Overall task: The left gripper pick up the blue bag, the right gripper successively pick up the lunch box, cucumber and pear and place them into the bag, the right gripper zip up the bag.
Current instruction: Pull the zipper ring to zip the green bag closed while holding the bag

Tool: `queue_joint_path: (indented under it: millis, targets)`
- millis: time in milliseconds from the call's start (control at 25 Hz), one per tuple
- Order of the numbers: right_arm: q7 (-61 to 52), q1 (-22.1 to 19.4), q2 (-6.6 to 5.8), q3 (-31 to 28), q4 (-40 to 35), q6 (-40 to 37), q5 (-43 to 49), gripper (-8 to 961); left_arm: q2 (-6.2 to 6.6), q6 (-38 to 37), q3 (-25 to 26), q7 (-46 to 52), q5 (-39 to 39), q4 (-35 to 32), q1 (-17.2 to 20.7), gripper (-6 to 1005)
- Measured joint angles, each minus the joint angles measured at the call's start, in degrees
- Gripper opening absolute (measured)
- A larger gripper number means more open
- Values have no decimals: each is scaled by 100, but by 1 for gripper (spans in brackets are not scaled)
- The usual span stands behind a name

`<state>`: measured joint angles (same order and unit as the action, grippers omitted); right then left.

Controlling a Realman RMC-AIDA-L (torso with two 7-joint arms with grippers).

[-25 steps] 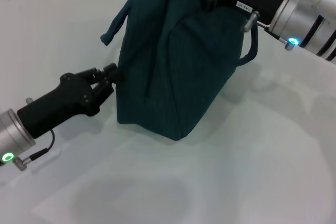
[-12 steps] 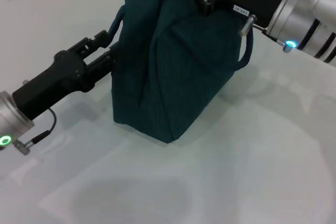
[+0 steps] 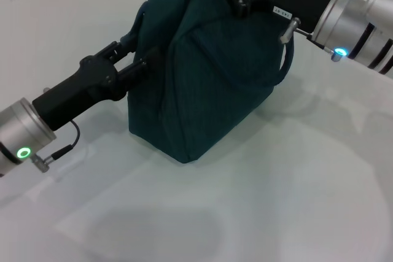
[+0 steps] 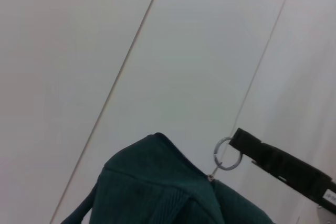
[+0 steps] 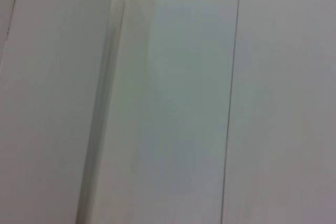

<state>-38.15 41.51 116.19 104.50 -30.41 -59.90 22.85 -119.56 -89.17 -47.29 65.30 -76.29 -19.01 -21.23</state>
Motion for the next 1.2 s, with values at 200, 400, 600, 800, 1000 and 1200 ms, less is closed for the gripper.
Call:
queue_joint_path:
  millis: [200,400,600,800,1000,1200]
  targets:
    - [8,-19,0,0,3,-109,0,8,-6,218,4,33,19,125,-141,716]
    - [10,-21,0,8,40,-129,3,8,-6,261,39,88,72,134,-177,711]
    - [10,-21,0,9,61,-146,7,8,-4,261,45,88,224,134,-143,662]
    - [10,-19,0,20,62,-146,9,8,-1,300,52,83,265,134,-139,607]
    - [10,-9,0,56,62,-146,9,8,-8,397,37,71,267,143,-170,585]
    - [17,-3,0,63,62,-145,9,7,-8,453,17,34,242,150,-190,535]
